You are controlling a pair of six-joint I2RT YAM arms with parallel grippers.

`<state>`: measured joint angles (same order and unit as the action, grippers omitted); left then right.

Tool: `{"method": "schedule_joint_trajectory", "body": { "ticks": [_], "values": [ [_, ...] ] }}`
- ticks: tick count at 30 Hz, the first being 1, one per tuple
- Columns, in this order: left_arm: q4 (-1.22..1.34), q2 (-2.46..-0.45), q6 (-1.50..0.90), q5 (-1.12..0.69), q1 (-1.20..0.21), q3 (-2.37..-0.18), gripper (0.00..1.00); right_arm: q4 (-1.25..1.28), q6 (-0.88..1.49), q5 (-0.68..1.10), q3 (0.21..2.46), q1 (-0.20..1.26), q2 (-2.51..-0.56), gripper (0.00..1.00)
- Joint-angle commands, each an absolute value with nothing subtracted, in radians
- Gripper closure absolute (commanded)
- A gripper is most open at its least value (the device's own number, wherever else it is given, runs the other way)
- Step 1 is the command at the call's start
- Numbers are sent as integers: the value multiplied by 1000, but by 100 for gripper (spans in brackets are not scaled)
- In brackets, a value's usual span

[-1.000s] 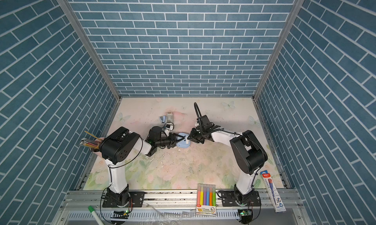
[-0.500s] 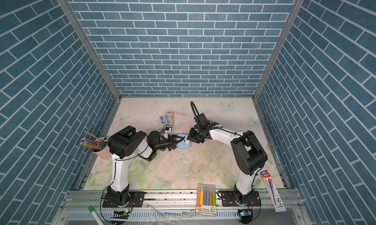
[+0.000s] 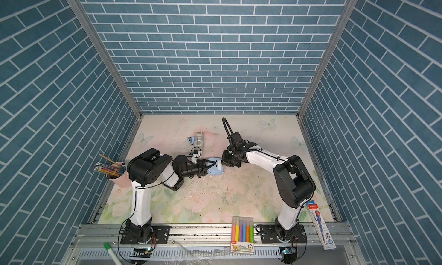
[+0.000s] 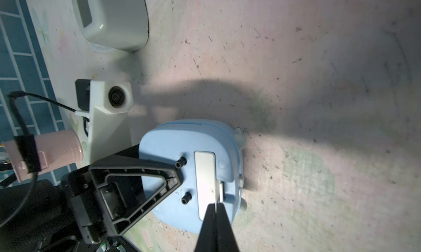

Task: Insert the battery into the alarm
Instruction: Install the cover on the alarm.

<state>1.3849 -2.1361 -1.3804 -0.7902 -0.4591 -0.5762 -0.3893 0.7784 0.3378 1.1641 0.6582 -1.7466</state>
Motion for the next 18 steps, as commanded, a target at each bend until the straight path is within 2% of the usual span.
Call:
{"method": "schedule_joint_trajectory", "body": {
  "ticks": [1, 8, 18],
  "values": [
    [1276, -2185, -1355, -754, -447, -550, 98, -463, 728, 226, 1199, 689, -1721, 100],
    [1215, -2184, -1325, -728, -448, -561, 98, -355, 772, 146, 1065, 699, -1580, 100],
    [1006, -2073, -1222, -649, -453, -543, 99, -321, 802, 149, 1028, 699, -1592, 100]
  ]
}}
